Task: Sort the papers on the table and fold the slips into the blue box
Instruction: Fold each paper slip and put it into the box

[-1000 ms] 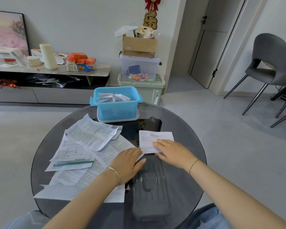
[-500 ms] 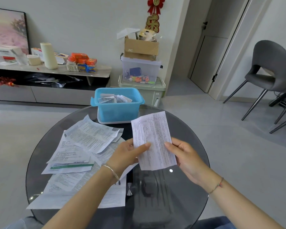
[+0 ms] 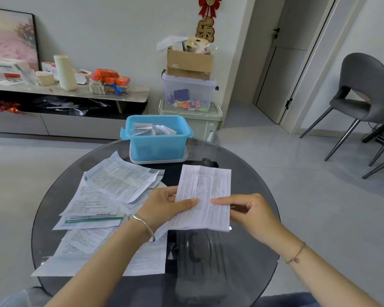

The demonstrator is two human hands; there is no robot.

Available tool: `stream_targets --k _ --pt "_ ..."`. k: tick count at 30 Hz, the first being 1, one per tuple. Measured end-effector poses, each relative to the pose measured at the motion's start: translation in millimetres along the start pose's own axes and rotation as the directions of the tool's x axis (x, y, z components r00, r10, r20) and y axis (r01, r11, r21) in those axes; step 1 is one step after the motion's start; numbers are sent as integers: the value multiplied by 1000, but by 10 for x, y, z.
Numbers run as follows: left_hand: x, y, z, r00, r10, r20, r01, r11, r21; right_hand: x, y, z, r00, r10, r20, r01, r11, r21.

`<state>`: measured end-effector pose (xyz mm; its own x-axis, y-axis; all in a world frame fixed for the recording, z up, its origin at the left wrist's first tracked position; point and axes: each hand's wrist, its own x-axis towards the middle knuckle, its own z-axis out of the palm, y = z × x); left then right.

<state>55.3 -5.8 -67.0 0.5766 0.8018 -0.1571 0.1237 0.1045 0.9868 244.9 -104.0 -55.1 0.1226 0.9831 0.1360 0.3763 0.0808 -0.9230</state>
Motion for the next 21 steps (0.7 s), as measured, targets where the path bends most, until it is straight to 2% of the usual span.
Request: stream_targets --k 2,5,8,10,15,21 --pt "-7 24 17 996 83 -17 -83 997 7 9 -7 -32 997 -11 -78 13 1000 26" --pt "-46 93 -10 989 146 22 -142 980 -138 36 18 -75 985 26 -173 -4 992 124" --pt "-72 95 -17 969 226 98 -216 971 -105 55 10 -81 976 89 -198 -40 970 239" --pt "-67 61 19 959 267 94 -262 963 -62 54 -14 -57 978 111 -174 -59 958 279" --pt "-32 24 104 954 291 -68 -294 955 -47 57 -22 69 976 164 -146 -101 926 363" --pt "-18 -4 191 931 269 -246 -306 943 -130 128 -24 204 932 226 -283 -86 897 433"
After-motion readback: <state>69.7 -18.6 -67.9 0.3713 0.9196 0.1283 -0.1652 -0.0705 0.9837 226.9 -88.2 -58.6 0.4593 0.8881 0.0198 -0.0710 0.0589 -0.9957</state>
